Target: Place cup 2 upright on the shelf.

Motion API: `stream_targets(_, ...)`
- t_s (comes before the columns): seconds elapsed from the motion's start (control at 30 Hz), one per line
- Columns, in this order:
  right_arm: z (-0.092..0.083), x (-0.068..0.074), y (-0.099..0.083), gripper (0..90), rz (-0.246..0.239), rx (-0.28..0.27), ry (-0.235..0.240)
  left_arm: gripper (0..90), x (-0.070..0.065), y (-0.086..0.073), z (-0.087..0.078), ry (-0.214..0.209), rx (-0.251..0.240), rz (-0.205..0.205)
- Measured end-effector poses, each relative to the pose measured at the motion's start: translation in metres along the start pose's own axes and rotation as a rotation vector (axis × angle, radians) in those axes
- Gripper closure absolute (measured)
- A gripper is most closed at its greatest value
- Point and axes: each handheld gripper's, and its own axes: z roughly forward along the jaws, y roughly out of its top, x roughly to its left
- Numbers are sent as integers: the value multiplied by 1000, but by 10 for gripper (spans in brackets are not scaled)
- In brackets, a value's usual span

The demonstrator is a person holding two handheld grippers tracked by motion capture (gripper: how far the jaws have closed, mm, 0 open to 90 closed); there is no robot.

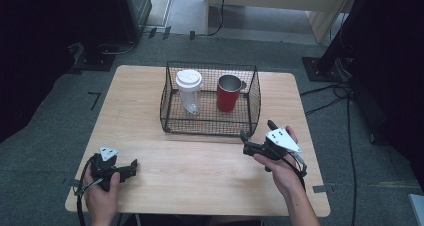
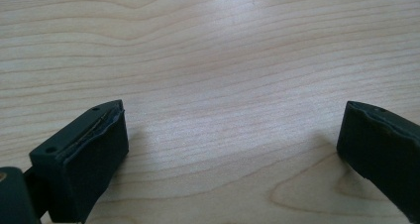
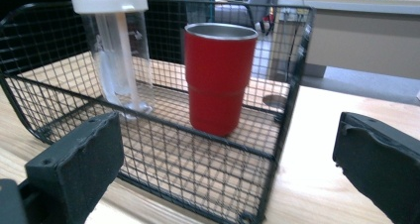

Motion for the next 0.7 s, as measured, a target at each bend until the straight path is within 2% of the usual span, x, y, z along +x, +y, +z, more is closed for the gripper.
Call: stream_targets(0.7, -26, -37, -40, 0, 25, 77, -98, 0, 0, 0, 0, 0, -2, 0)
